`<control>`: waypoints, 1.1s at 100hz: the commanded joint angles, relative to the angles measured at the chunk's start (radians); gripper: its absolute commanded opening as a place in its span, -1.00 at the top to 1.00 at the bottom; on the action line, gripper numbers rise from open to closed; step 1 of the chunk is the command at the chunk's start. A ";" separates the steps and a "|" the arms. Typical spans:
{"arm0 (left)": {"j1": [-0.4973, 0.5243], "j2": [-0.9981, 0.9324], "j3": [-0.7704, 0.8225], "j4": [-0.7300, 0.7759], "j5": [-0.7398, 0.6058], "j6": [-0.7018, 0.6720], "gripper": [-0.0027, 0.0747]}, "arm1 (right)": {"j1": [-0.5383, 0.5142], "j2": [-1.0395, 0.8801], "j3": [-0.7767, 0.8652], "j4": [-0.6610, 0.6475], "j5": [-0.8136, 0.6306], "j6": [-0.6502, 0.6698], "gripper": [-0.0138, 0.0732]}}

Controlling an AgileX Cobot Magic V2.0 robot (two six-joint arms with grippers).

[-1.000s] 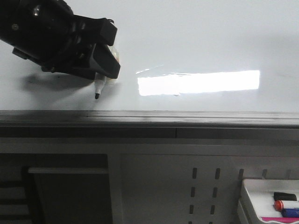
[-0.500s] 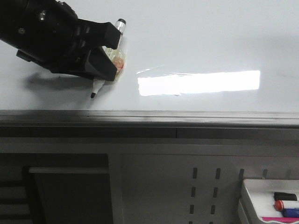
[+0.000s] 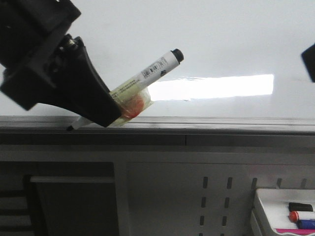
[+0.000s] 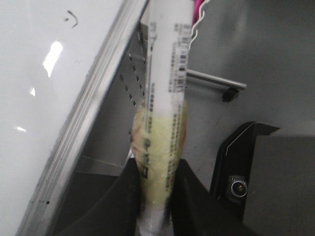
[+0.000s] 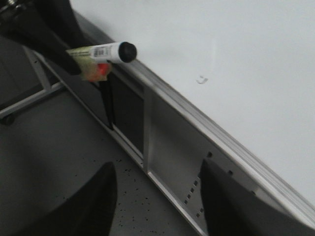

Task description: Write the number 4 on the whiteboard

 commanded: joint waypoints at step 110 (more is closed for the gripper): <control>-0.239 -0.105 -0.033 0.075 -0.147 0.206 0.98 | 0.249 0.231 -0.165 -0.056 -0.185 -0.044 -0.11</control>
